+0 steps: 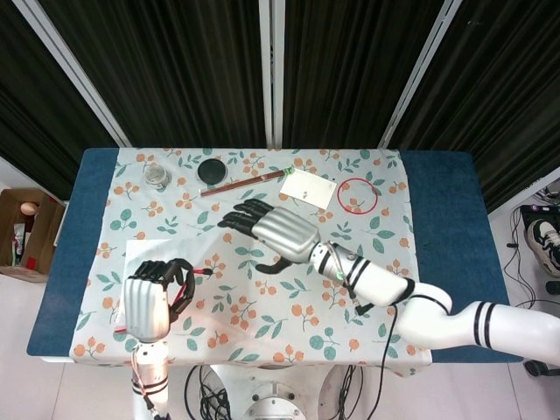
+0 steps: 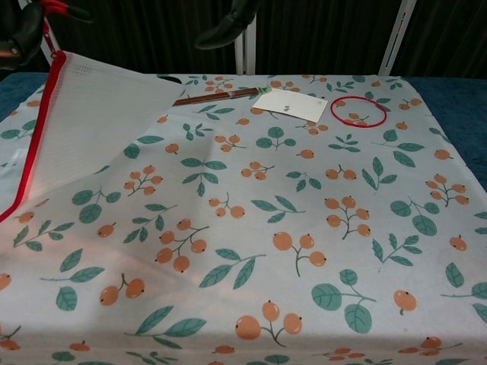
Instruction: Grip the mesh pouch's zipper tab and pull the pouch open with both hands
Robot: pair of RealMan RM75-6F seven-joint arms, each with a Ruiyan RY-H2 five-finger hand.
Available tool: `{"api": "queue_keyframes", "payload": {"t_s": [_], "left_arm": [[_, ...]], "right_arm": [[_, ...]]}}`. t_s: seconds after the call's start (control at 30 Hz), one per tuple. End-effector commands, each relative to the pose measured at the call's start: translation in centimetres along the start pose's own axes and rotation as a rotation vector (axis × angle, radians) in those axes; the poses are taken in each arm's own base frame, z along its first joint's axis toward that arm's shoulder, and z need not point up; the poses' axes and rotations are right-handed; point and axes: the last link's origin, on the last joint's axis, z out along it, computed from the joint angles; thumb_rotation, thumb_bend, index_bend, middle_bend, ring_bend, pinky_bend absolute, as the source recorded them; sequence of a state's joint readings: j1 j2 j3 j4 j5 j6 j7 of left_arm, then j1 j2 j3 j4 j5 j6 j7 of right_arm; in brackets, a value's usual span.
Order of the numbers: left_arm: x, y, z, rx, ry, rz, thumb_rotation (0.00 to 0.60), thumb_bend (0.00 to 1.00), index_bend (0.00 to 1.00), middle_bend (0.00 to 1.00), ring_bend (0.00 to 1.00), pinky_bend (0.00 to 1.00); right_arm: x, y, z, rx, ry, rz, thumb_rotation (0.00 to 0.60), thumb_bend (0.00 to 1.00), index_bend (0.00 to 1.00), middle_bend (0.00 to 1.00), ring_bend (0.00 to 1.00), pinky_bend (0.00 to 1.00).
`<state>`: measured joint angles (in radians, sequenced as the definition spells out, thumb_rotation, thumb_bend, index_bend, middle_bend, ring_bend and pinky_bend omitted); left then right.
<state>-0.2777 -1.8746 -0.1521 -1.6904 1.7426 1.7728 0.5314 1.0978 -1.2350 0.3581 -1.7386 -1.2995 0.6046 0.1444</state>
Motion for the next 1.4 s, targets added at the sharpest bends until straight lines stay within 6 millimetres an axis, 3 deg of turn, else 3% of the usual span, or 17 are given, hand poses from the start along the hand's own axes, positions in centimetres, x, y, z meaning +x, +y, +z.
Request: {"api": "queue_keyframes", "payload": {"t_s": [0.03, 0.53, 1.03, 1.27, 1.4], "left_arm": [[0.1, -0.1, 0.0, 0.003, 0.002, -0.003, 0.6, 0.45, 0.71, 0.72, 0.68, 0.61], [0.3, -0.2, 0.5, 0.004, 0.014, -0.01, 0.6, 0.45, 0.71, 0.72, 0.68, 0.62], [0.3, -0.2, 0.7, 0.006, 0.014, -0.013, 0.6, 0.45, 0.71, 0.72, 0.68, 0.62], [0.2, -0.6, 0.6, 0.027, 0.012, -0.018, 0.6, 0.45, 0.72, 0.72, 0.68, 0.62], [0.0, -0.9, 0.6, 0.043, 0.005, -0.045, 0.6, 0.45, 0.72, 0.72, 0.68, 0.63]], "right_arm": [[-1.2, -0.6, 1.9, 0.013, -0.016, -0.009, 0.6, 0.18, 0.15, 0.1, 0.0, 0.01], [-3.8, -2.7, 6.6, 0.042, -0.003, 0.084, 0.6, 0.24, 0.33, 0.18, 0.01, 0.03], [-4.5, -3.6, 8.1, 0.052, -0.008, 0.133, 0.6, 0.32, 0.43, 0.22, 0.04, 0.05], [-4.4, -3.8, 8.8, 0.045, 0.032, 0.168, 0.6, 0.47, 0.68, 0.32, 0.11, 0.09], [-4.0, -3.8, 8.9, 0.037, 0.063, 0.189, 0.6, 0.48, 0.79, 0.37, 0.15, 0.1]]}}
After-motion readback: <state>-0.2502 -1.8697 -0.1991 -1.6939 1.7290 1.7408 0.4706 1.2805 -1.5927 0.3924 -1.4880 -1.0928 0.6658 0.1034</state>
